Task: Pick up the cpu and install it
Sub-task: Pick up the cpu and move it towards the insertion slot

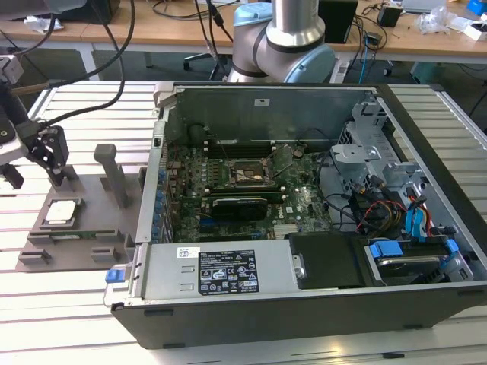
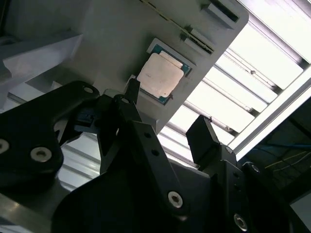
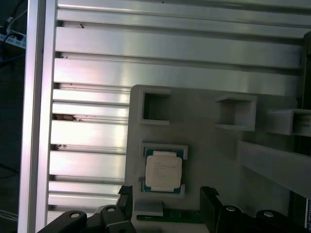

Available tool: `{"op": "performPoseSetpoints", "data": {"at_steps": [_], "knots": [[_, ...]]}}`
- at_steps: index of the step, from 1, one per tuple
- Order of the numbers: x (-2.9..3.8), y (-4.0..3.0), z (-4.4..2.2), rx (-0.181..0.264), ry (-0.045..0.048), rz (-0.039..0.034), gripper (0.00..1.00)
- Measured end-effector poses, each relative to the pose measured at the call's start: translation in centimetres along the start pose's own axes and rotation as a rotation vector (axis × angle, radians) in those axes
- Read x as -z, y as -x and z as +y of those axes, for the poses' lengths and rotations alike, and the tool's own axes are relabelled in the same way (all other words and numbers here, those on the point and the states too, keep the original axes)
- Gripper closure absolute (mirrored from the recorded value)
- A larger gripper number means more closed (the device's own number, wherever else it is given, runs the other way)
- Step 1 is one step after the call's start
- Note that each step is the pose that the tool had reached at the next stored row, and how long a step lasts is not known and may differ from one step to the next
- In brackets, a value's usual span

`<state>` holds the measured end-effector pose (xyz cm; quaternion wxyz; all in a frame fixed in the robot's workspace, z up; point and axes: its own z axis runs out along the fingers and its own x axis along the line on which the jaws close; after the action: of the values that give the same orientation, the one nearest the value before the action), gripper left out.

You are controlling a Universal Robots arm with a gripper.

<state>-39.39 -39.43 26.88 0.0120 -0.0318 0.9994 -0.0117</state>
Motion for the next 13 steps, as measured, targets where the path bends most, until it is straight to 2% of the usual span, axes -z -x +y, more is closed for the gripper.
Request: {"op": "performPoseSetpoints", "data": {"at_steps": [8, 13], "knots": [[-0.96, -0.02, 0.02, 0.000, 0.0001, -0.0001, 0.34], [-1.31, -0.03, 0.03, 0.000, 0.0000, 0.0000, 0.34]]}}
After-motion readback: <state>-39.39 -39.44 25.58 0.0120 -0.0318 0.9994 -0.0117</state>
